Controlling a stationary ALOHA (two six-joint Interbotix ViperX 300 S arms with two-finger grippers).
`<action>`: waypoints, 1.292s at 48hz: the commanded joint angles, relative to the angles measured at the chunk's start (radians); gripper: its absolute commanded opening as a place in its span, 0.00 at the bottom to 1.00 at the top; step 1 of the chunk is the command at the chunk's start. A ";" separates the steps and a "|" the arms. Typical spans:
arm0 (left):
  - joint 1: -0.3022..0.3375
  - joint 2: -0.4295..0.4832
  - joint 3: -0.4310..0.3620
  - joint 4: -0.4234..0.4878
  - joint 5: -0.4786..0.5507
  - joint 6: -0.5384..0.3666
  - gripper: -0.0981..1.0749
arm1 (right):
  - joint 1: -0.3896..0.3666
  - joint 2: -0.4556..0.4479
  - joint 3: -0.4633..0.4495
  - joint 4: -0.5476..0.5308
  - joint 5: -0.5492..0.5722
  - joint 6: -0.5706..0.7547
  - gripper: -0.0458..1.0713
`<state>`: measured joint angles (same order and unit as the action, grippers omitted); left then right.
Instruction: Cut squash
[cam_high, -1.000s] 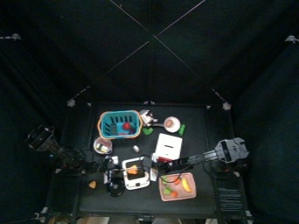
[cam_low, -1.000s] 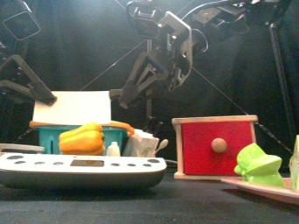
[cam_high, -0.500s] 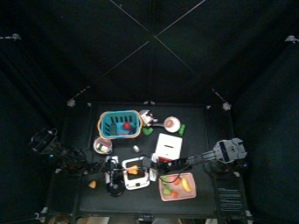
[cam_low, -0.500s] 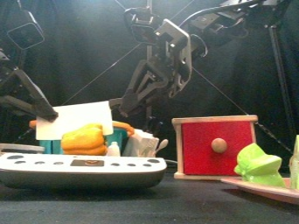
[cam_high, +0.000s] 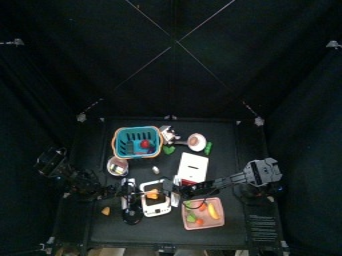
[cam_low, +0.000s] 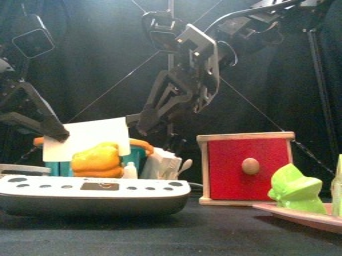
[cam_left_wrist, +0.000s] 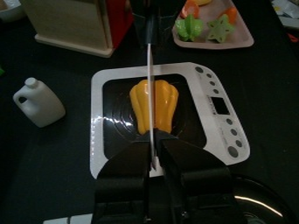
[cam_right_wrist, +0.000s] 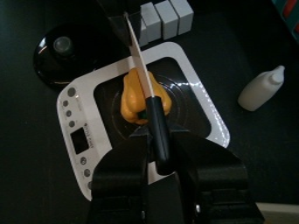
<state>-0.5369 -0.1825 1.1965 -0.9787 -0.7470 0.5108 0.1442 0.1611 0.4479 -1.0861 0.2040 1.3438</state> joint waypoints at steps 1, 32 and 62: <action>0.015 0.000 -0.029 0.003 -0.008 0.000 0.53 | -0.026 -0.011 -0.005 0.003 0.014 0.003 0.53; 0.064 0.002 -0.035 0.012 -0.008 -0.002 0.53 | -0.055 -0.026 -0.005 -0.008 0.055 0.002 0.53; 0.063 0.072 -0.060 0.009 -0.002 -0.028 0.53 | -0.054 -0.011 -0.008 0.008 0.054 0.000 0.53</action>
<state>-0.4694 -0.1074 1.1628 -0.9741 -0.7440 0.4847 0.1135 0.1687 0.4541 -1.0799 0.2516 1.3407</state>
